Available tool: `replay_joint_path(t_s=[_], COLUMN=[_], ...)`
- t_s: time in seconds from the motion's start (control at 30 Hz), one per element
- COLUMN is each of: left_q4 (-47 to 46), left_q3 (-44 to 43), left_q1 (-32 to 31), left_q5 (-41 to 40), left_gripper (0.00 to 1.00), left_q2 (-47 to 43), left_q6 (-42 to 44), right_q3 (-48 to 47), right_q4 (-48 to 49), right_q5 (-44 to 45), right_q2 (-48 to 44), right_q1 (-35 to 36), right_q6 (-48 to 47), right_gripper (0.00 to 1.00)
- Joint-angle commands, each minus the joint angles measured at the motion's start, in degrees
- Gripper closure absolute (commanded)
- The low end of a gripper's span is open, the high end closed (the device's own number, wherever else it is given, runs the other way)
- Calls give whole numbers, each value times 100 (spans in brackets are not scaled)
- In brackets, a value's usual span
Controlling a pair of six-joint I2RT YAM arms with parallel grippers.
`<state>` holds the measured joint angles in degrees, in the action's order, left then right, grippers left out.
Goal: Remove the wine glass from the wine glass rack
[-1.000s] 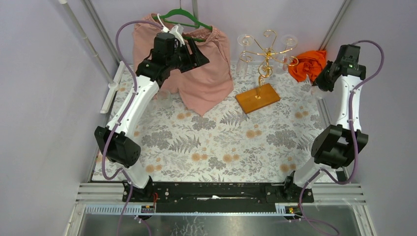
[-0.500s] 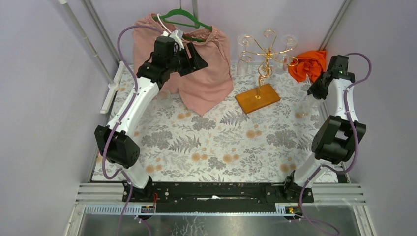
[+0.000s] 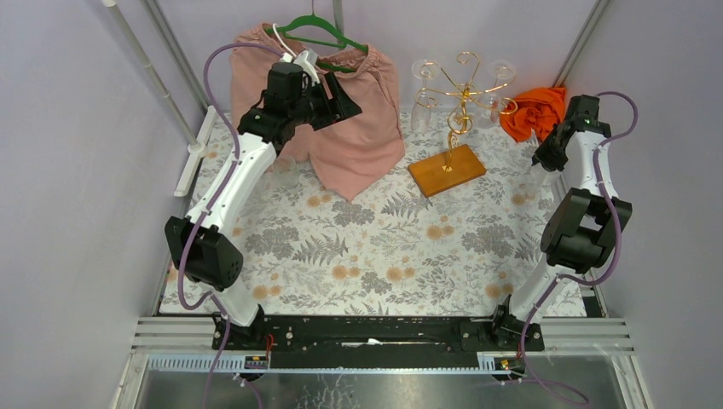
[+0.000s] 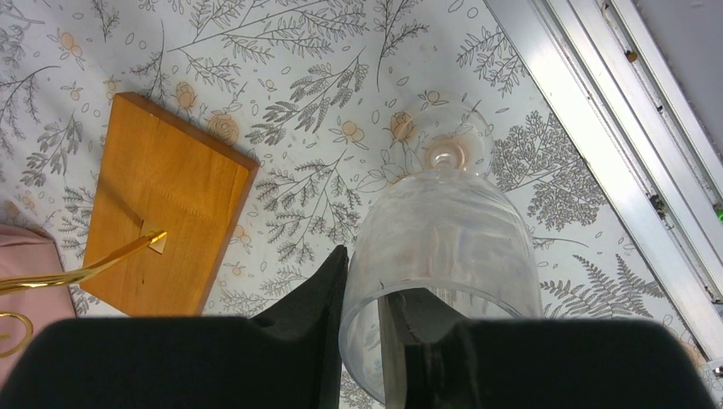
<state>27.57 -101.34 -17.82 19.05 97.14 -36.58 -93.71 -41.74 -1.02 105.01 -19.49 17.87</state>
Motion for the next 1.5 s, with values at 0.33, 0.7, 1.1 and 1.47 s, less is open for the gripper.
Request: replay_joint_path(t_s=[0.33, 0.7, 1.1, 1.47], left_q4=[-245, -179, -184, -480], left_q3=[6, -12, 61, 305], left_q1=[77, 95, 108, 95], left_q5=[36, 32, 29, 147], left_gripper=[28, 26, 25, 24], left_q2=[188, 208, 196, 62], left_q6=[50, 58, 79, -64], right_q3=[-407, -670, -1118, -505], right_q4=[-249, -410, -506, 2459], right_q5=[-71, -182, -202, -2892], right_q2=[-98, -455, -1273, -1760], right_q1=[56, 94, 103, 103], right_q6=[-19, 73, 262, 1864], right_gripper=[73, 56, 55, 57])
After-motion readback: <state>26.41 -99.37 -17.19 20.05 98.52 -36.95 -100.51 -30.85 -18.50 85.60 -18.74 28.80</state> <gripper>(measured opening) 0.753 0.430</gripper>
